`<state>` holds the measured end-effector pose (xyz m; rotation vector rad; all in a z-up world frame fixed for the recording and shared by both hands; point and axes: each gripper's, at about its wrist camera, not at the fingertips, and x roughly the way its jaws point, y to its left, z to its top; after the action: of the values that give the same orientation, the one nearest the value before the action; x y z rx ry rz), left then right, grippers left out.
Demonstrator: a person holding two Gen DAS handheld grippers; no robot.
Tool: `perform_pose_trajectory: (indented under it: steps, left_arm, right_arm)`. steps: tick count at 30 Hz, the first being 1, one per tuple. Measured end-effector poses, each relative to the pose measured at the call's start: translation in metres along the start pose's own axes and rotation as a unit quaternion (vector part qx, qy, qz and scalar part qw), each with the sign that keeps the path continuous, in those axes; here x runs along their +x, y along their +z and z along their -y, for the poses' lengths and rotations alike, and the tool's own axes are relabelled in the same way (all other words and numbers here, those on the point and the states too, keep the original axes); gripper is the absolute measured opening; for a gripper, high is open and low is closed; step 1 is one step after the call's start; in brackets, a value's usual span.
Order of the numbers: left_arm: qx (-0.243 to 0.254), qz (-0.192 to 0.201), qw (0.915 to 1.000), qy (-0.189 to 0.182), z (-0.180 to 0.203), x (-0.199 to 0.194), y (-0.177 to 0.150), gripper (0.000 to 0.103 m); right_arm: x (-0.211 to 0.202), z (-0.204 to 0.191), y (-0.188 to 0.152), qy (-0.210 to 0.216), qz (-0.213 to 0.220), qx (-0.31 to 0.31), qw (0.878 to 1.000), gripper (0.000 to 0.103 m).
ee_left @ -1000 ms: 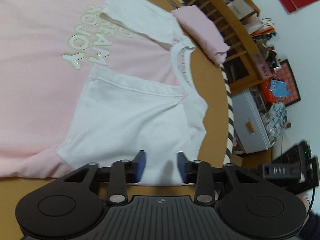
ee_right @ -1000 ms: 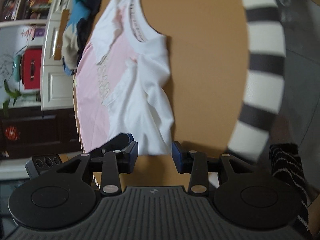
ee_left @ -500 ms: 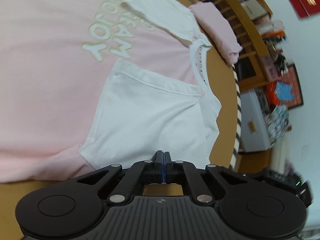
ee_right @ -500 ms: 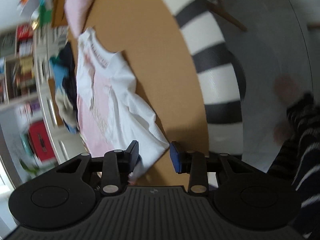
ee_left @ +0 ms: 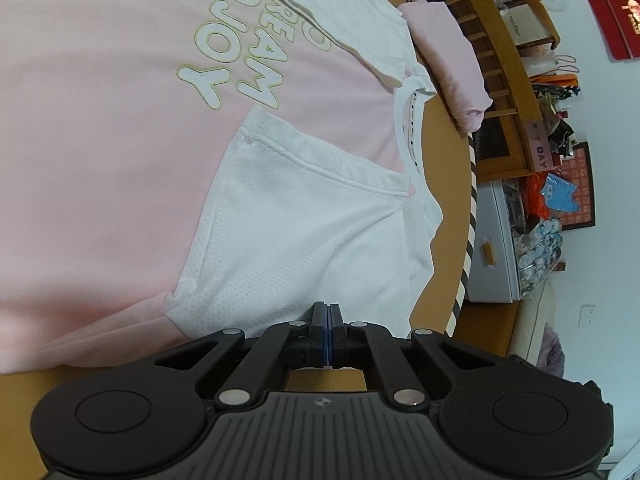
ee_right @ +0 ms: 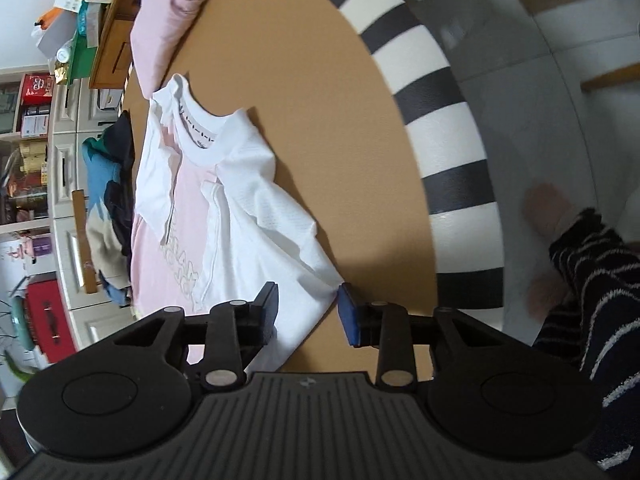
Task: Fold clothes
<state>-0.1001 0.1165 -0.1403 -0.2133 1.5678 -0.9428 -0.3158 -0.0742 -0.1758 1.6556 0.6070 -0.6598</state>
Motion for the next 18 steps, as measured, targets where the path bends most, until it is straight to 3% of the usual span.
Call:
perform_pose_trajectory:
  steps: [2, 4, 6, 10, 15, 16, 17, 18]
  left_arm:
    - [0.003, -0.001, 1.0, 0.001, 0.001, 0.0, 0.0, 0.004]
    - [0.003, -0.002, 1.0, 0.001, 0.001, -0.001, 0.0, 0.004]
    - [0.002, -0.002, 1.0, -0.001, 0.0, 0.0, 0.0, 0.004]
    - [0.001, -0.001, 1.0, -0.002, -0.001, -0.001, 0.0, 0.004]
    - [0.007, 0.003, 1.0, 0.003, 0.003, -0.006, -0.001, 0.005]
    - [0.015, 0.009, 0.9998, 0.005, 0.006, -0.01, -0.002, 0.02]
    - [0.02, 0.021, 0.9996, 0.004, 0.007, -0.019, -0.004, 0.042]
    - [0.024, 0.035, 0.9991, 0.003, 0.008, -0.029, -0.007, 0.051]
  right_arm:
    - [0.007, -0.005, 0.002, 0.003, 0.002, 0.0, 1.0, 0.034]
    - [0.008, -0.004, 0.005, 0.008, 0.001, -0.004, 1.0, 0.027]
    - [0.008, 0.002, 0.007, 0.0, -0.003, -0.002, 1.0, 0.001]
    - [0.005, 0.018, 0.013, 0.03, -0.014, 0.028, 0.999, 0.003]
    - [-0.014, 0.007, 0.016, 0.04, -0.001, -0.021, 0.999, 0.003]
    - [-0.015, 0.004, 0.017, 0.04, -0.004, -0.029, 0.999, 0.003]
    - [-0.017, 0.002, 0.016, 0.038, -0.007, -0.036, 0.999, 0.003]
    - [-0.018, 0.001, 0.016, 0.034, -0.007, -0.043, 0.998, 0.003]
